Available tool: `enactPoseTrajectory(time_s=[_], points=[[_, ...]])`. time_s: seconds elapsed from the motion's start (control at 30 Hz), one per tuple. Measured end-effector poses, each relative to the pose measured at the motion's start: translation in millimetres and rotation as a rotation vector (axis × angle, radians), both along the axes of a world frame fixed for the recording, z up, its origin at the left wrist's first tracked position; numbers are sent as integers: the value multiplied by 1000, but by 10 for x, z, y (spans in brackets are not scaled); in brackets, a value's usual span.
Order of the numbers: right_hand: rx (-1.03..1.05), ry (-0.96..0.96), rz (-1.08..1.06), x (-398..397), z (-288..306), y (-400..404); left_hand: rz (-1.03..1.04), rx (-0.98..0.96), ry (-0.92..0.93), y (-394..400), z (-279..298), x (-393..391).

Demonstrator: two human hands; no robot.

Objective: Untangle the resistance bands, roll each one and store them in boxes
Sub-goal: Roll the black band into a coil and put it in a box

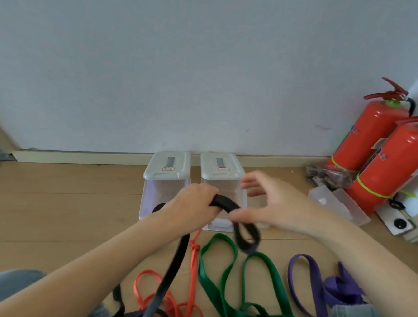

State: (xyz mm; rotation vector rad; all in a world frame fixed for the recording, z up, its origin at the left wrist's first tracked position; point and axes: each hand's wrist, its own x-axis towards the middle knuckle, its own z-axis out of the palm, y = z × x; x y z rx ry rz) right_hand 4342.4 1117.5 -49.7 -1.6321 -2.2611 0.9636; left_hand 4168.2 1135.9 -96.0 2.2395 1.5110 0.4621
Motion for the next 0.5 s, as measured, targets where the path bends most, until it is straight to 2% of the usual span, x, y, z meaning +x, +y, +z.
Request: enactPoseTrajectory(time_s=[0.07,0.1,0.17,0.2,0.23,0.3,0.37,0.4,0.43,0.47,0.5], points=[[-9,-109,93,-121,-118,-23,-11,1,9,-43,-12,52],[2,-93,91,-133,-139,-36,-5,17,9,-28,-8,40],[3,53,28,-73,-124,-20,4,4,-18,-10,-14,-2],[2,142,4,-32,-94,-6,-14,-62,-70,-22,-51,-20],[-20,261,-7,-4,-55,1,-43,-170,-134,-53,-98,-30],[-132,657,-44,50,21,7,-110,-404,-139,-130,-226,-68],[-190,1100,-126,108,95,47,-175,-503,-46,-185,-339,-152],[-175,1196,-160,157,119,76,-164,-503,-28,-191,-354,-208],[-152,1192,-181,214,124,104,-114,-467,-16,-184,-332,-264],[-128,1092,-200,265,112,125,-48,-401,-27,-164,-274,-309],[-104,888,-206,308,75,142,18,-334,-84,-143,-181,-339]])
